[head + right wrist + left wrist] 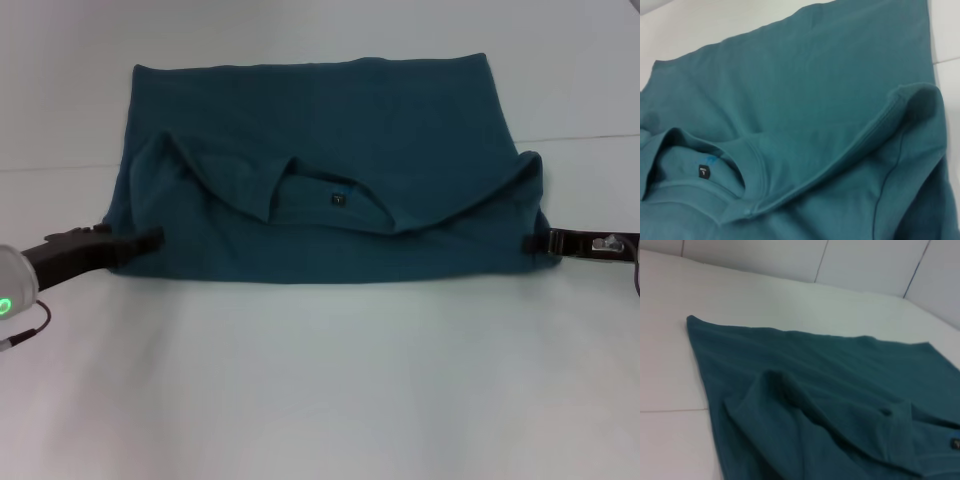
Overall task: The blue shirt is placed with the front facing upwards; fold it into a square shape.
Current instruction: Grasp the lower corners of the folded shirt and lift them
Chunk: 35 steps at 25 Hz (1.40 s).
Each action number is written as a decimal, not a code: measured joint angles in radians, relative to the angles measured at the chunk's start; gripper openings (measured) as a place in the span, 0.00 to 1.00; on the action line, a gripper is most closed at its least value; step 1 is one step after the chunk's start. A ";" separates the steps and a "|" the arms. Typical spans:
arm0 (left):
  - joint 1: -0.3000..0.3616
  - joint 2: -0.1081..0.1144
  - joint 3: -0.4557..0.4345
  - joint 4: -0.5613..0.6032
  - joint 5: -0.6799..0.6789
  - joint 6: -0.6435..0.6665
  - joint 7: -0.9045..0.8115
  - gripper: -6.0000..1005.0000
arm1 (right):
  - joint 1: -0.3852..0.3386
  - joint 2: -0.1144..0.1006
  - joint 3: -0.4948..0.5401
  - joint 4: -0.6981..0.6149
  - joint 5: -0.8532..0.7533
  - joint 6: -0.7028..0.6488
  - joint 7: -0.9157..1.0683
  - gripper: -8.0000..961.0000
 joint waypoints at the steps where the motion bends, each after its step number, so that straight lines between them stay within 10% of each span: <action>1: -0.001 -0.002 0.011 -0.001 0.000 -0.010 0.010 0.85 | -0.001 -0.001 0.000 0.000 0.004 -0.005 0.000 0.04; 35: -0.014 -0.017 0.194 -0.016 0.075 -0.179 0.036 0.84 | -0.006 -0.005 0.005 0.000 0.018 -0.006 0.000 0.04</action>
